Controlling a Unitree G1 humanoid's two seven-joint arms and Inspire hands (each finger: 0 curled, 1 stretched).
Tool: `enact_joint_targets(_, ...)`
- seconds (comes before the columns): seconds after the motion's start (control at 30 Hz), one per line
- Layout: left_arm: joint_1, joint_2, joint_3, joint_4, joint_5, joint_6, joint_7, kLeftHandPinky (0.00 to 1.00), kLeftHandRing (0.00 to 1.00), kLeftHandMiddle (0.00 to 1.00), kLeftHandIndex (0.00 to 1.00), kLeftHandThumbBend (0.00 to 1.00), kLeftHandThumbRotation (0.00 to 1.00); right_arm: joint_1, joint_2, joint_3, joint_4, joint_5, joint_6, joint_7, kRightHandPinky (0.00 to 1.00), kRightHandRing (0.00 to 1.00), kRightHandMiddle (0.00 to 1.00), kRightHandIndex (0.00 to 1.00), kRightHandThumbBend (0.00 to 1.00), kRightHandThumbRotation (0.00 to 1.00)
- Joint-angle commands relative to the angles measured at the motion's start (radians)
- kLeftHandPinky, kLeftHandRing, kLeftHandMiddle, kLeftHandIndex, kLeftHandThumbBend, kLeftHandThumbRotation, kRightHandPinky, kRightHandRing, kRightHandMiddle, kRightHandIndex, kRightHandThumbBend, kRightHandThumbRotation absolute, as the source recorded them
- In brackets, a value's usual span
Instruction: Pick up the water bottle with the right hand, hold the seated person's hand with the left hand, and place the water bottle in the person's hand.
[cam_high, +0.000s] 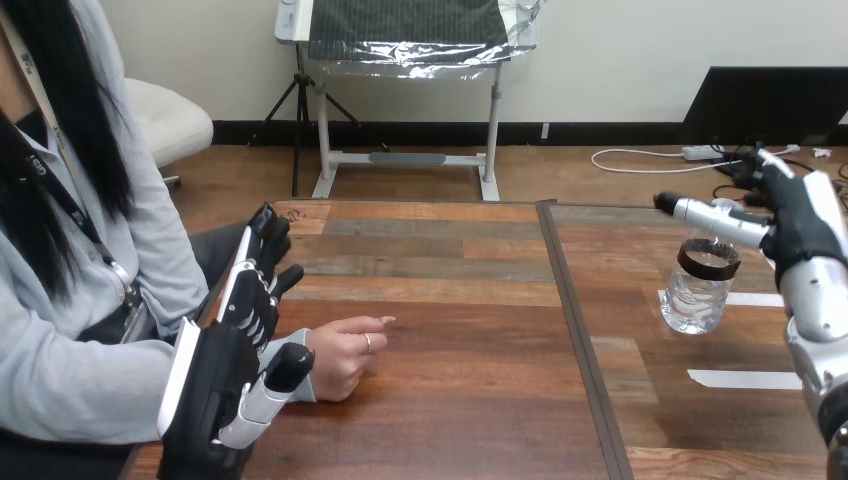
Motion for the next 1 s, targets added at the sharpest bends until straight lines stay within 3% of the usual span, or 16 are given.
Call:
enact_joint_targets(0.0,-0.022,0.012,0.011,-0.055,-0.016,-0.014,-0.009,0.91,0.98,1.0,1.0,1.0,0.85,-0.02,0.008,-0.008,-0.005,0.009,0.0,0.009,0.84,0.88,0.88,0.92,0.97,0.38)
enact_joint_targets(0.5,-0.003,0.011,0.01,-0.097,-0.036,0.012,-0.02,0.92,0.98,1.0,1.0,1.0,0.84,0.009,0.026,-0.015,-0.004,0.017,0.011,0.02,0.84,0.87,0.88,0.92,0.88,0.28)
enact_joint_targets(0.97,0.017,0.011,0.01,-0.136,-0.042,0.032,-0.022,0.91,0.98,1.0,0.99,1.0,0.84,0.033,0.037,-0.019,-0.004,0.021,0.011,0.03,0.82,0.86,0.88,0.92,0.88,0.28)
